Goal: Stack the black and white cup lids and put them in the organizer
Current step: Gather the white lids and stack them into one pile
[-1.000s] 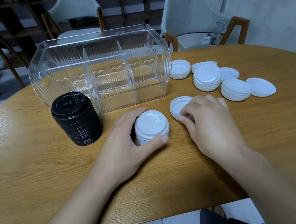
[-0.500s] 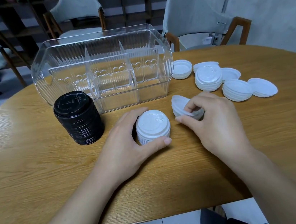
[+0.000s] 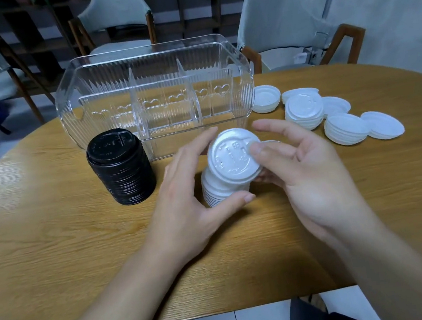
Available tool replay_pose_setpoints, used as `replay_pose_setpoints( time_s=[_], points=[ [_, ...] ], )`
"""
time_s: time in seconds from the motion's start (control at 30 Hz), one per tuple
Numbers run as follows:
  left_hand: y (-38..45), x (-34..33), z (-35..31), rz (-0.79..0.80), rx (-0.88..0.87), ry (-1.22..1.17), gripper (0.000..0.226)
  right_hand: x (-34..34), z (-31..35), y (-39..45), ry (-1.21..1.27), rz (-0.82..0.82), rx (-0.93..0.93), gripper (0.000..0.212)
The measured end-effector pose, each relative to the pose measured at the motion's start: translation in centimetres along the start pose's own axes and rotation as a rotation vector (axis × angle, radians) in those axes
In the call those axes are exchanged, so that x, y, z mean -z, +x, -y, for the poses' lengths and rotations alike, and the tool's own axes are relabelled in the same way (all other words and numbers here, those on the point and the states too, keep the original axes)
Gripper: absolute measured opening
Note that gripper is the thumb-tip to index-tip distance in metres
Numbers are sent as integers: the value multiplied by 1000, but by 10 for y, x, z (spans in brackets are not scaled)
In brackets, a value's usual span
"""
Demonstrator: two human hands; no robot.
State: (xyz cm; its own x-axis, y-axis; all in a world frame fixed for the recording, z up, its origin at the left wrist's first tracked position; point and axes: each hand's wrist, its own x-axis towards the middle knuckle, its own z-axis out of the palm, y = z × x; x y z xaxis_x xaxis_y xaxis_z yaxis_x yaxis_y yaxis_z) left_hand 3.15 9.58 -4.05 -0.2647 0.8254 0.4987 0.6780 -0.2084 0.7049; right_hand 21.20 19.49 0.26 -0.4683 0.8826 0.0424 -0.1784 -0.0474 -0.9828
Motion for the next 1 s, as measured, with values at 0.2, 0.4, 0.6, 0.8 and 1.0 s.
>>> replay_pose_setpoints(
  time_s=[0.2, 0.4, 0.6, 0.8, 1.0],
  points=[
    [2, -1, 4, -46, 12, -34, 82, -2, 2, -3, -154, 59, 81, 42],
    [2, -1, 8, -34, 9, -5, 81, 11, 2, -2, -518, 158, 250, 81],
    [2, -1, 7, 9, 4, 14, 79, 13, 0, 0, -512, 206, 230, 73],
    [2, 1, 7, 133, 141, 55, 126, 14, -4, 3, -591, 1, 278, 59],
    [4, -1, 9, 172, 211, 30, 128, 2, -16, 0, -693, 32, 273, 58]
  ],
)
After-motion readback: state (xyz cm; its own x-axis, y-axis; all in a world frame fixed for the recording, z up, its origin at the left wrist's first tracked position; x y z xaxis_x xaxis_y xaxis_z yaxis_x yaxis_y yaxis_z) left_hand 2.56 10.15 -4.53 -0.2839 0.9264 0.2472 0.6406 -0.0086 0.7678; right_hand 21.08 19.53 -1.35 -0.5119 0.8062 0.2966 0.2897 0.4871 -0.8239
